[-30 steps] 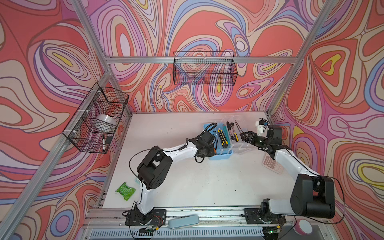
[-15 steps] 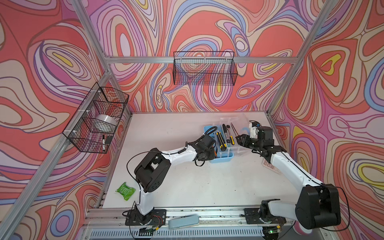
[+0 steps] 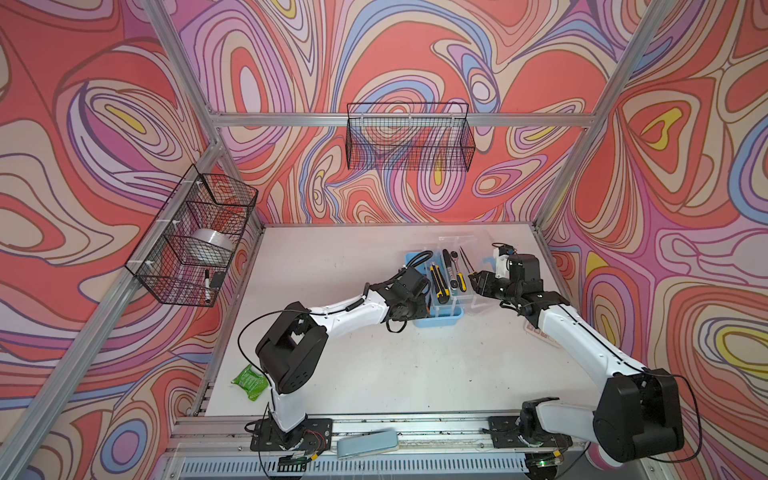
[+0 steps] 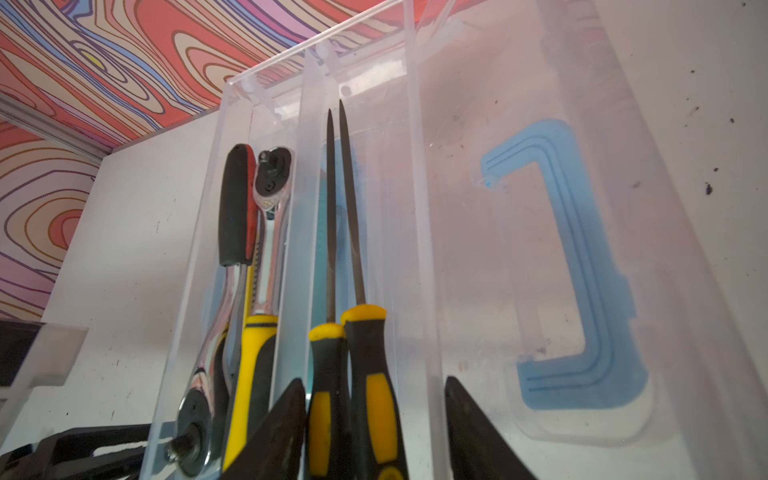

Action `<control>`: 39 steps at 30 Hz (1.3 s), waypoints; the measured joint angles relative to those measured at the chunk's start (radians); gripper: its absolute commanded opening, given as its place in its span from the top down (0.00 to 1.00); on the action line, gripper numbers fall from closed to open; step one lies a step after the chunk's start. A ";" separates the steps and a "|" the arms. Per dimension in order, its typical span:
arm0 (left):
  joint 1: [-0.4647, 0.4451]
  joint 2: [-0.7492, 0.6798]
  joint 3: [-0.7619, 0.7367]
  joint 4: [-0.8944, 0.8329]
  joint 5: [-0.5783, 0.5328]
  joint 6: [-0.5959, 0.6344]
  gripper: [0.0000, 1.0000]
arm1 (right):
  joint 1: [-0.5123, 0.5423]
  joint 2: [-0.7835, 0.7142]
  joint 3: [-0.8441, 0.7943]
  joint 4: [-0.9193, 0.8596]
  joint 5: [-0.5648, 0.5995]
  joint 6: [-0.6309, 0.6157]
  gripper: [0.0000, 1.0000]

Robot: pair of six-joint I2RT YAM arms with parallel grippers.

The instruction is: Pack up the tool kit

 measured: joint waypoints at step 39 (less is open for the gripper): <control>0.073 0.262 0.600 -0.172 0.166 0.192 0.71 | 0.054 0.011 0.031 -0.035 0.026 -0.034 0.46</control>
